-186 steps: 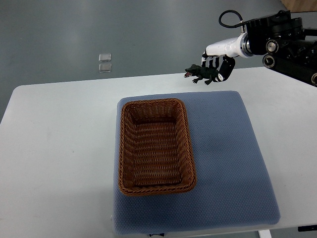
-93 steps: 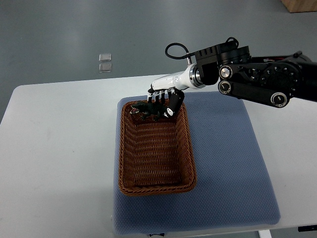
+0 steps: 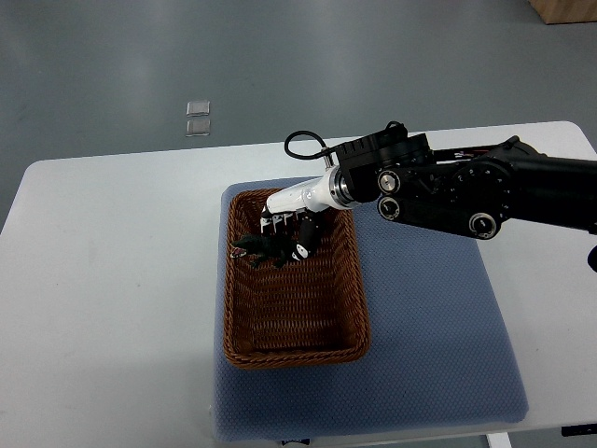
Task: Place crocodile in brown basket with right hand
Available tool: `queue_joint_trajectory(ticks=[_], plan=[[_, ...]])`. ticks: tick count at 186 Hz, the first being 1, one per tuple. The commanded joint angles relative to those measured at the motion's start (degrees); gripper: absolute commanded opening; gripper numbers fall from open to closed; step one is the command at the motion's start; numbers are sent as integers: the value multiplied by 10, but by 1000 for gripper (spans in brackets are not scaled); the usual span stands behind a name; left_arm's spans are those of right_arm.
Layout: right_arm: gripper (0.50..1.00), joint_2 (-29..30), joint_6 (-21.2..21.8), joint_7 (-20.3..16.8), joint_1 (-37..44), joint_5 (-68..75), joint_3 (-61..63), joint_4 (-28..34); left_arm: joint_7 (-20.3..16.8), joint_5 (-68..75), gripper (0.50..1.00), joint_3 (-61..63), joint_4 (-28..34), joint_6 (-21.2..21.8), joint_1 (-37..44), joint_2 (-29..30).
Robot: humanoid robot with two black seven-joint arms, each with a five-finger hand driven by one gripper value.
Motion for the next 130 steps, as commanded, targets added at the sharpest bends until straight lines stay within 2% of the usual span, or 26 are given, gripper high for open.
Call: queue_joint_trajectory(ticks=[1,14,21,32,49,62,73,88,111,130], plan=[[603,0,1,0,-1,-1,-5,-4,0,0,1000,0,0,0,0,0],[613,0,2,-1,-2,-1,-5,-4,0,0,1000,1,0,0,0,0],[641,0,2,-1,-3,-1,-5,-4,0,0,1000,1,0,0,0,0],[660,0,2,-1,-5,-1,-4,-6,0,0,1000,1,0,0,0,0],[742,0,2,-1,-12,-1,-4,-9,0,0,1000,0,0,0,0,0],[762,1,3,-1,-13,-1,-4,-9,0,0,1000,0,0,0,0,0],[801,2,3,-1,-14,-1,-4,-10,0,0,1000,0,0,0,0,0],[881,1,4,-1,-17,0,-1,-16,0,0,1000,0,0,0,0,0],[911,-5,9,-1,-16,2,7,-17,0,0,1000,0,0,0,0,0],[913,-18,9,0,-12,9,18,-18,0,0,1000,0,0,1,0,0]])
